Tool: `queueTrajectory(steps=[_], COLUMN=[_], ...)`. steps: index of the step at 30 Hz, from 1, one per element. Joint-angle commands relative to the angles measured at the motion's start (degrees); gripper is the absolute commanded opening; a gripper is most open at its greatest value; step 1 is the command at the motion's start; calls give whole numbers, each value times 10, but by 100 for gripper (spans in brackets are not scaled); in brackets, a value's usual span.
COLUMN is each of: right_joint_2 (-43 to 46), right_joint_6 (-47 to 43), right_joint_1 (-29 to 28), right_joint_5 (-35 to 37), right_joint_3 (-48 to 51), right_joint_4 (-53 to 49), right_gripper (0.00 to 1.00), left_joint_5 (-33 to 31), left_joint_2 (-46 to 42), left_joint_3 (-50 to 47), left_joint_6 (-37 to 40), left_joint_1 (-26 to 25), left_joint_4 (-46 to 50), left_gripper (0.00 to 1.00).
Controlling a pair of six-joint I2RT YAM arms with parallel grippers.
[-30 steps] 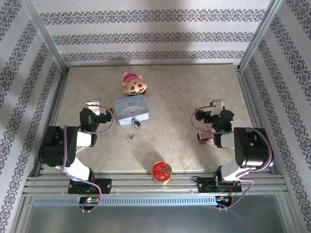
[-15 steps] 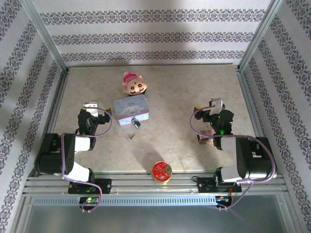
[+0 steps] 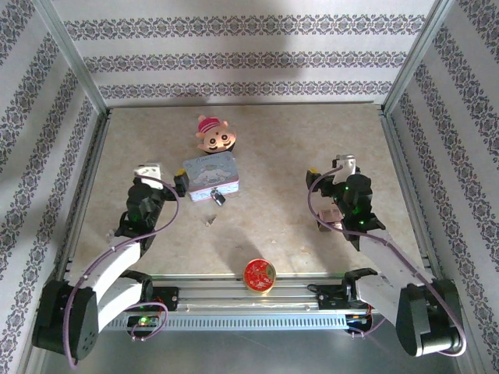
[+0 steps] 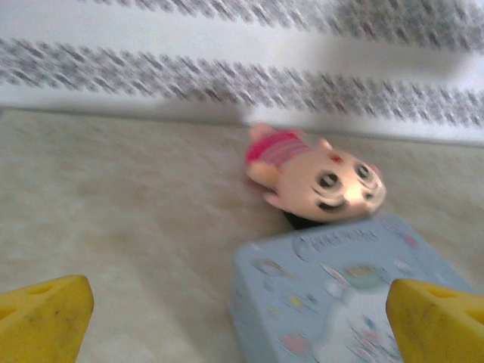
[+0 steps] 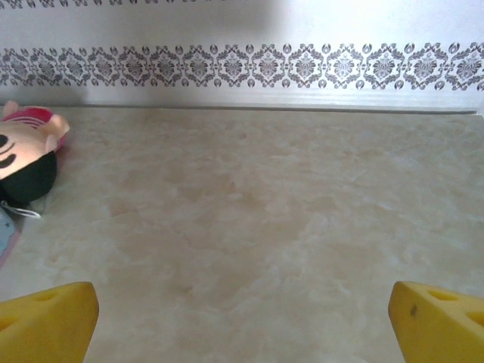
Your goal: Unlock a padlock with a key
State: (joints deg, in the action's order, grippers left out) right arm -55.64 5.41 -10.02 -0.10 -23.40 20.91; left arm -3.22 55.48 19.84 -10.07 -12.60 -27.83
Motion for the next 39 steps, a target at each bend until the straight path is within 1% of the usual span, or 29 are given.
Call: queueTrajectory(steps=[1, 5, 7, 9, 12, 14, 15, 18, 22, 26, 28, 32, 36, 39], right_joint_2=[32, 45, 41, 33, 8, -14, -26, -56, -88, -104, -107, -105, -100, -98], right_joint_6=[52, 105, 130, 152, 192, 225, 243, 298, 341, 358, 361, 368, 373, 374], right_joint_1=[-23, -63, -92, -126, -183, -219, -236, -276, -305, -308, -309, -310, -309, -309], right_joint_5=[68, 121, 157, 203, 285, 335, 357, 385, 383, 367, 363, 364, 367, 365], right_joint_3=[-36, -61, -77, -93, -128, -153, -164, -189, -205, -205, -206, -207, -207, -207], right_joint_4=[-132, -227, -272, -313, -389, -443, -467, -525, -564, -571, -571, -574, -577, -577], right_gripper=[98, 98, 98, 98, 98, 98, 98, 98, 98, 98, 98, 98, 98, 98], left_joint_5=[-72, -132, -151, -157, -172, -176, -173, -156, -141, -133, -134, -138, -146, -153], left_joint_2=[-17, -7, 12, 33, 73, 104, 120, 165, 209, 252, 279, 317, 349, 372], left_joint_3=[40, 81, 110, 133, 158, 170, 178, 188, 194, 211, 225, 249, 271, 289], left_joint_6=[-23, -62, -76, -84, -84, -83, -86, -90, -89, -76, -75, -78, -82, -84], left_joint_1=[-79, -175, -208, -236, -283, -303, -310, -319, -320, -320, -320, -320, -320, -320], left_joint_4=[161, 303, 376, 424, 465, 478, 484, 487, 480, 475, 484, 506, 531, 546], left_gripper=[99, 99, 99, 99, 99, 100, 98, 88, 76, 65, 58, 46, 37, 32])
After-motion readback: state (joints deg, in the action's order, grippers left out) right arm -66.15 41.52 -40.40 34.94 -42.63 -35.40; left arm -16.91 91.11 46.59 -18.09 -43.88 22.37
